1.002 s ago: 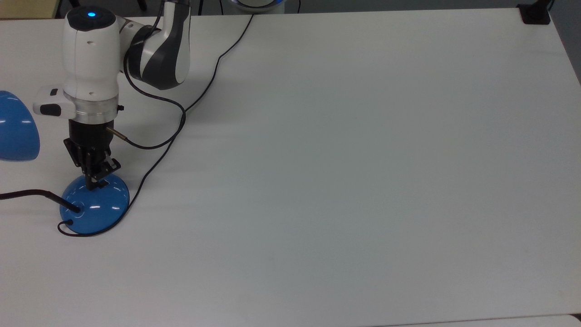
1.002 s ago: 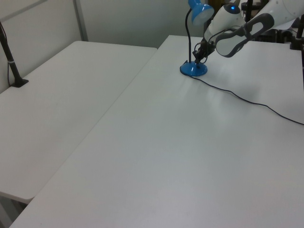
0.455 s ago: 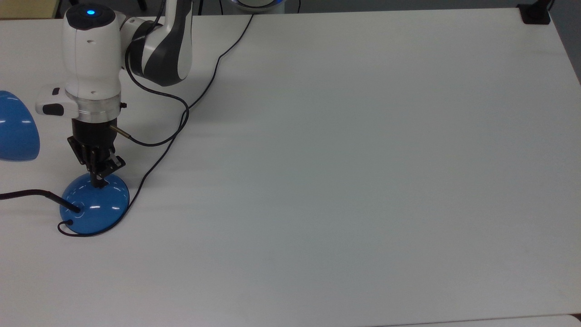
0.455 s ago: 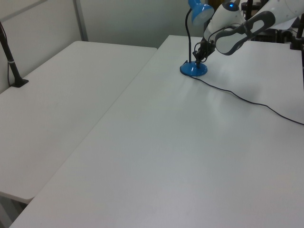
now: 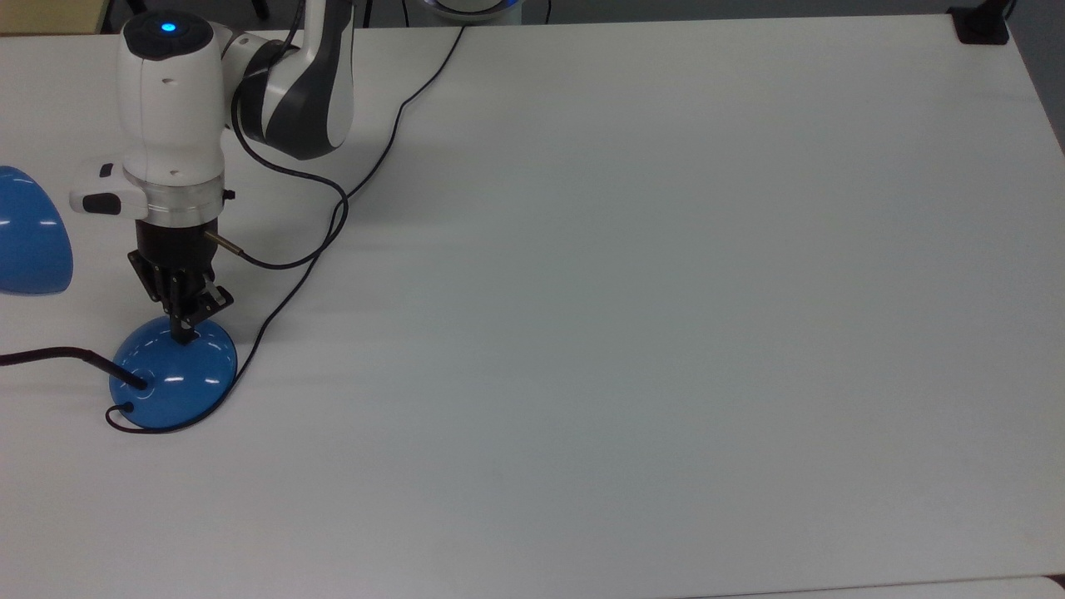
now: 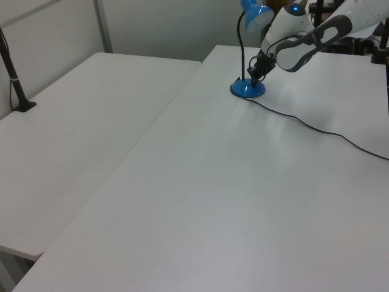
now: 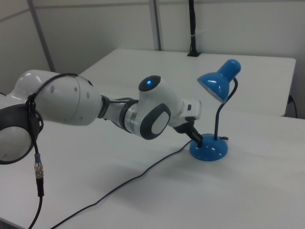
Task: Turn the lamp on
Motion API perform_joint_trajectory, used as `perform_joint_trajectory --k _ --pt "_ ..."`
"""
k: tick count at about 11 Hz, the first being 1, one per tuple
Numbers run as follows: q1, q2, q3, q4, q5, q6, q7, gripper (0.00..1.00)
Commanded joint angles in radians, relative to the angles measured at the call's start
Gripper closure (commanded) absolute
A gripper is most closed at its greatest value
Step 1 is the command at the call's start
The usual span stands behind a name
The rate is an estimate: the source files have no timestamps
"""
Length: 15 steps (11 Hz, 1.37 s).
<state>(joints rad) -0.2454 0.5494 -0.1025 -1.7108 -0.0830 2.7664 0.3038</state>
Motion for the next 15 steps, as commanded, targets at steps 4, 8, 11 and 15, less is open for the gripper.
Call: perform_joint_trajectory --k 4,8,11,15 --pt "-0.015 0.029 0.006 -0.004 -0.001 0.088 -0.009 1.0" --pt "-0.02 0.038 0.006 0.014 -0.006 0.088 -0.015 1.0" --pt "0.004 -0.049 0.03 -0.021 -0.009 0.029 -0.026 1.0" --pt "0.082 -0.241 0.135 -0.021 -0.012 -0.432 -0.057 1.0"
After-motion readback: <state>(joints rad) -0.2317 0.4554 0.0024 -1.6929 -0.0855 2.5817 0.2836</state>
